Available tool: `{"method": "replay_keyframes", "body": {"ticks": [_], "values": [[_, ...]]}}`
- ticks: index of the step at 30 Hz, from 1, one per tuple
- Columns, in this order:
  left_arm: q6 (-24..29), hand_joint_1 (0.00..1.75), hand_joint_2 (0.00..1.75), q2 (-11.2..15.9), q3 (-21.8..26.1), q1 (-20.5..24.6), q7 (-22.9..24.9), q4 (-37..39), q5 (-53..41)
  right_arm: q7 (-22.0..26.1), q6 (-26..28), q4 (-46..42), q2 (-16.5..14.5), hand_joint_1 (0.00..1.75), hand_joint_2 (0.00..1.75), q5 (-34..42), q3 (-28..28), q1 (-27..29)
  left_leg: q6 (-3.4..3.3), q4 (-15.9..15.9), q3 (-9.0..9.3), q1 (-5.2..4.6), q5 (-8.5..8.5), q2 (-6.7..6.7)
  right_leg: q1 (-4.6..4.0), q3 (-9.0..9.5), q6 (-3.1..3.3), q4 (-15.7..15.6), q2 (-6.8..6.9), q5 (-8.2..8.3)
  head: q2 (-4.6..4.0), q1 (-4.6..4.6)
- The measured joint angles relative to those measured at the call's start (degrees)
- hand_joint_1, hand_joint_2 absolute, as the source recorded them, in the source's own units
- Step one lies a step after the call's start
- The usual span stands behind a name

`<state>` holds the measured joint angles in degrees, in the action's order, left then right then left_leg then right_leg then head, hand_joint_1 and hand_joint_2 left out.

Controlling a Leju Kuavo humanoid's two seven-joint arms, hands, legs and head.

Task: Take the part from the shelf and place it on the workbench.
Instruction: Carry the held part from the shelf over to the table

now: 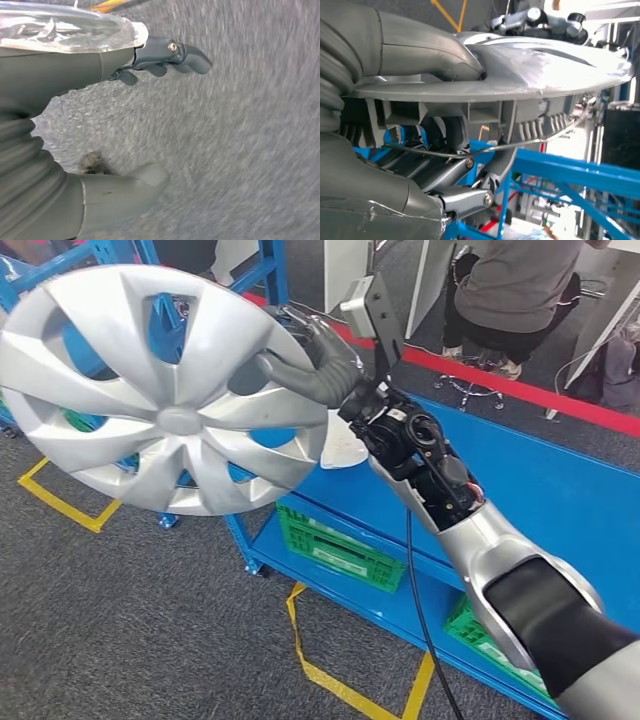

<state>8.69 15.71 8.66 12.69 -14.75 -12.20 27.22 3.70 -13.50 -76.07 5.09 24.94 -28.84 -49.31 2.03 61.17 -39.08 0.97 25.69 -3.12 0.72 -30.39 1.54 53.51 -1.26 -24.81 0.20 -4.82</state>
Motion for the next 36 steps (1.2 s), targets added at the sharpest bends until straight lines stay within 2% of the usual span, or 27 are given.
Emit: {"method": "replay_keyframes", "body": {"ticks": [1,2,3,4,5,6,8,9,11,12,14,16,17,18,19,20,21,23,25,27,28,29,31,33,34,35,36], "values": [[0.0,0.0,1.75,0.0,0.0,0.2,0.0,0.0,0.0,0.0,0.0,0.0,0.0,1.75,1.75,0.0,0.0,0.0,0.27,4.1,-2.0,0.09,1.86,1.65,-0.02,0.02,0.11,-0.1,0.85,0.01,0.0,0.24],[-0.1,0.0,1.75,-0.1,0.0,0.3,0.0,0.0,-0.1,0.0,0.0,0.0,0.0,1.75,1.75,0.0,0.0,0.0,0.57,7.7,-3.85,0.29,3.17,2.4,-0.04,0.01,0.11,-0.1,1.73,-0.02,0.0,0.33],[-0.1,0.0,1.75,-0.3,0.0,0.4,0.0,0.0,-0.1,0.0,0.1,0.0,0.0,1.75,1.75,0.0,0.0,0.1,0.83,9.8,-4.91,0.5,3.57,2.73,-0.05,-0.01,0.07,0.0,2.6,-0.07,0.0,0.37],[-0.2,0.0,1.75,-0.5,0.0,0.4,0.0,0.0,-0.3,0.0,0.2,0.0,0.0,1.75,1.75,0.0,0.0,0.2,1.04,9.5,-4.78,0.68,2.92,2.94,-0.05,-0.02,-0.01,0.0,3.44,-0.14,0.0,0.41],[-0.3,0.0,1.75,-0.6,0.0,0.4,0.0,0.0,-0.4,-0.1,0.2,0.0,0.0,1.75,1.75,0.0,0.0,0.3,1.2,6.9,-3.38,0.82,1.36,3.28,-0.04,0.0,-0.16,0.1,4.21,-0.25,0.0,0.45],[-0.3,0.0,1.75,-0.6,0.0,0.5,0.0,0.0,-0.6,-0.1,0.3,0.0,0.0,1.75,1.75,-0.1,0.0,0.4,1.27,2.6,-0.97,0.89,-0.61,4.13,-0.03,0.04,-0.4,0.2,4.94,-0.43,0.0,0.48],[-0.3,0.0,1.75,-0.7,0.0,1.1,0.0,0.0,-0.9,-0.1,0.5,0.0,0.0,1.75,1.75,-0.2,0.2,0.4,0.88,-4.7,3.04,0.57,-3.05,6.05,-0.33,0.02,-1.04,0.7,6.21,-0.95,0.0,0.5],[-0.3,0.0,1.75,-0.8,-0.1,1.4,0.0,0.0,-1.0,-0.1,0.6,0.0,0.0,1.75,1.75,-0.3,0.2,0.4,0.48,-6.4,3.91,0.39,-3.41,6.44,-0.52,0.06,-1.38,0.8,6.8,-1.17,0.0,0.38],[-0.3,0.0,1.75,-1.0,-0.1,1.8,0.1,0.0,-1.3,-0.2,0.6,0.0,0.1,1.75,1.75,-0.4,0.3,0.4,-0.44,-6.7,3.81,0.19,-3.36,5.33,-0.68,0.31,-1.97,0.8,7.88,-1.45,0.0,0.08],[-0.3,0.0,1.75,-1.1,-0.2,1.9,0.2,0.0,-1.4,-0.1,0.7,0.0,0.1,1.75,1.75,-0.5,0.3,0.5,-0.77,-6.7,3.81,0.25,-3.36,4.75,-0.55,0.33,-2.32,1.0,7.63,-1.78,0.0,0.0],[-0.3,0.0,1.75,-1.1,-0.2,2.2,0.3,0.0,-1.5,-0.1,0.7,0.0,0.1,1.75,1.75,-0.6,0.4,0.5,-1.48,-6.8,3.93,0.45,-3.48,3.67,-0.21,-0.85,-2.78,3.9,5.08,-4.0,0.0,-0.16],[-0.4,0.0,1.75,-1.1,-0.3,2.5,0.4,0.0,-1.6,-0.1,0.8,0.0,0.1,1.75,1.75,-0.9,0.5,0.7,-1.98,-6.8,3.97,0.42,-3.5,2.54,-0.12,-4.31,-2.86,11.7,2.15,-7.88,0.0,-0.47],[-0.4,0.0,1.75,-1.2,-0.4,2.7,0.4,0.0,-1.6,-0.1,0.8,0.0,0.2,1.75,1.75,-1.0,0.5,0.9,-2.1,-6.8,3.98,0.32,-3.49,1.89,-0.17,-6.28,-2.82,15.9,1.65,-9.41,0.0,-0.6],[-0.5,0.0,1.75,-1.3,-0.4,2.8,0.4,0.0,-1.6,-0.1,0.8,0.0,0.2,1.75,1.75,-1.2,0.5,1.1,-2.15,-6.8,4.01,0.22,-3.48,1.17,-0.21,-7.7,-2.76,18.6,1.45,-10.0,0.0,-0.69],[-0.5,0.0,1.75,-1.4,-0.4,2.8,0.5,0.0,-1.5,-0.1,0.7,0.0,0.3,1.75,1.75,-1.5,0.5,1.3,-2.16,-6.8,4.04,0.14,-3.47,0.38,-0.22,-8.14,-2.63,19.1,1.36,-9.41,0.0,-0.72],[-0.5,0.0,1.75,-1.5,-0.4,2.8,0.5,0.0,-1.5,-0.1,0.6,0.0,0.3,1.75,1.75,-1.7,0.5,1.5,-2.14,-6.7,4.07,0.11,-3.46,-0.43,-0.2,-7.5,-2.45,17.2,1.14,-7.69,0.0,-0.75],[-0.5,0.0,1.75,-1.5,-0.4,2.8,0.5,0.0,-1.5,-0.2,0.6,0.0,0.3,1.75,1.75,-1.8,0.6,1.6,-2.11,-6.6,4.08,0.12,-3.44,-1.26,-0.17,-5.98,-2.21,13.3,0.45,-5.21,0.0,-0.8],[-0.5,0.0,1.75,-1.5,-0.4,2.9,0.7,0.0,-1.4,-0.1,0.4,0.0,0.3,1.75,1.75,-1.9,0.7,1.6,-1.85,-6.4,3.83,0.15,-3.48,-2.72,0.09,-2.79,-1.86,5.6,-2.34,-1.74,0.0,-0.67],[-0.4,0.0,1.75,-1.6,-0.5,3.0,0.8,0.0,-1.4,-0.1,0.4,0.0,0.3,1.75,1.75,-1.9,0.8,1.6,-1.19,-6.4,3.2,0.39,-3.84,-4.1,0.12,-1.38,-1.77,2.7,-3.66,-1.32,0.0,-0.52],[-0.3,0.0,1.75,-1.4,-0.5,2.8,1.0,0.0,-1.4,-0.2,0.3,0.0,0.3,1.75,1.75,-1.9,0.9,1.6,-0.37,-6.6,2.78,0.67,-4.24,-5.38,0.06,-0.84,-1.42,2.0,-2.3,-1.21,0.0,-0.61],[-0.2,0.0,1.75,-1.4,-0.5,2.7,1.0,0.0,-1.4,-0.2,0.2,0.0,0.3,1.75,1.75,-2.0,0.9,1.6,-0.08,-6.2,2.53,0.62,-3.93,-4.78,0.14,-0.57,-1.03,1.6,-1.55,-1.0,0.0,-0.44],[-0.1,0.0,1.75,-1.3,-0.5,2.6,1.0,0.0,-1.5,-0.2,0.2,0.0,0.3,1.75,1.75,-2.0,0.9,1.5,0.15,-4.8,1.82,0.46,-3.02,-3.36,0.22,-0.33,-0.64,1.2,-0.77,-0.77,0.0,-0.18],[0.0,0.0,1.75,-1.1,-0.5,2.7,1.1,0.0,-1.6,-0.2,0.1,0.0,0.3,1.75,1.75,-2.0,1.0,1.5,0.5,2.0,-1.35,0.19,0.37,0.64,0.06,-0.1,-0.13,0.8,0.78,-0.55,0.0,0.41],[0.1,0.0,1.75,-1.2,-0.5,2.7,1.1,0.0,-1.6,-0.3,0.1,0.0,0.3,1.75,1.75,-1.9,1.1,1.5,0.8,9.5,-5.01,0.26,3.13,2.41,-0.21,-0.13,0.01,0.8,2.41,-0.6,0.0,0.53],[0.1,0.0,1.75,-1.4,-0.5,2.7,1.2,0.0,-1.7,-0.3,0.1,0.0,0.3,1.75,1.75,-1.9,1.1,1.5,0.87,10.7,-5.58,0.31,3.15,2.7,-0.28,-0.12,0.03,0.8,3.23,-0.65,0.0,0.54],[0.1,0.0,1.75,-1.4,-0.5,2.7,1.2,0.0,-1.7,-0.4,0.0,0.0,0.3,1.75,1.75,-1.9,1.1,1.6,0.88,9.3,-4.79,0.34,2.09,2.92,-0.32,-0.1,0.01,0.8,4.01,-0.71,0.0,0.54],[0.1,0.0,1.75,-1.4,-0.5,2.6,1.2,0.0,-1.7,-0.4,0.0,0.0,0.3,1.75,1.75,-1.9,1.1,1.6,0.82,5.6,-2.75,0.34,0.29,3.39,-0.34,-0.03,-0.07,0.8,4.73,-0.8,0.0,0.55]]}}
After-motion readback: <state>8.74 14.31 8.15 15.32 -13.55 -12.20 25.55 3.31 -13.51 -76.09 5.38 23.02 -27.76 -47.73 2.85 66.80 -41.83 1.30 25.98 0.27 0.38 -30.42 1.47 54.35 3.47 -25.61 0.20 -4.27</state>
